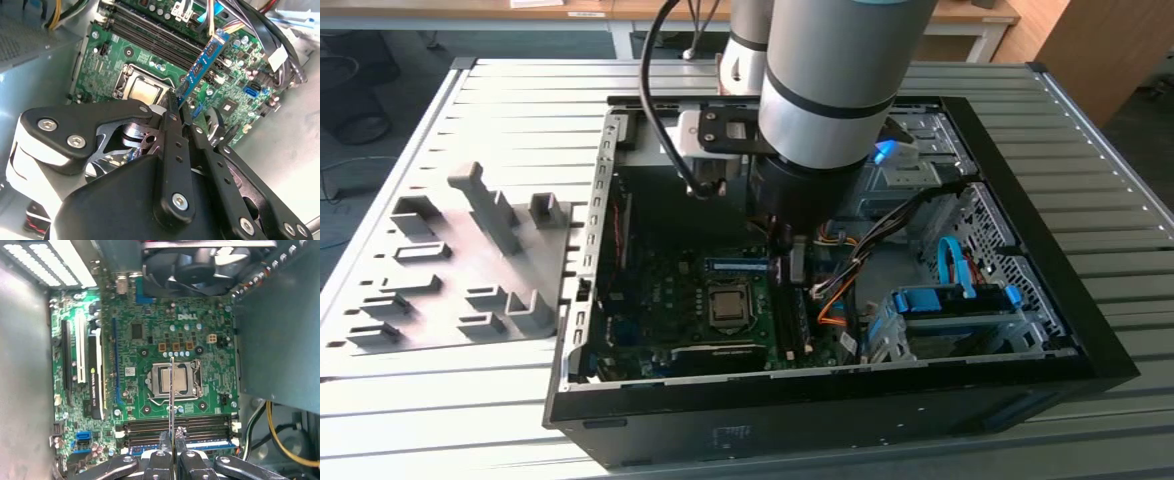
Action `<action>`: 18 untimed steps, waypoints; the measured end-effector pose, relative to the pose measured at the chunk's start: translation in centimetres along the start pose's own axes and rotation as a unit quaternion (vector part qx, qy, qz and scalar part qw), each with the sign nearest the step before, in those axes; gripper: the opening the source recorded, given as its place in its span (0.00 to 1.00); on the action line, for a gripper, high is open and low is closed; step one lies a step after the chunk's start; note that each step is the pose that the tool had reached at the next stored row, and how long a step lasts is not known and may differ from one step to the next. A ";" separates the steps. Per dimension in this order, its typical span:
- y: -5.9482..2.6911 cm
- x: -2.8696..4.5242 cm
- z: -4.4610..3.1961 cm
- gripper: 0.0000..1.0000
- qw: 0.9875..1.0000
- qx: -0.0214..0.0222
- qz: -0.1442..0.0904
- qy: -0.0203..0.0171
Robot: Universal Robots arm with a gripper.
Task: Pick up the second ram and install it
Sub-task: 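Insert the second ram into the second slot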
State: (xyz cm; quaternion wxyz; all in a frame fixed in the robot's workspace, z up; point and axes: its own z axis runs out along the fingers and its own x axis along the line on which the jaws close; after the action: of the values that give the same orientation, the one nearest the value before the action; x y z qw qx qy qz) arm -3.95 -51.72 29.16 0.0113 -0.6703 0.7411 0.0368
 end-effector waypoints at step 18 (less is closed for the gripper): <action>0.00 0.00 0.06 0.14 0.994 0.007 0.105 -0.002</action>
State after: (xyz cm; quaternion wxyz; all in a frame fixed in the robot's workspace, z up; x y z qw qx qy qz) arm -3.95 -51.72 29.10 0.0138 -0.5889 0.8074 0.0339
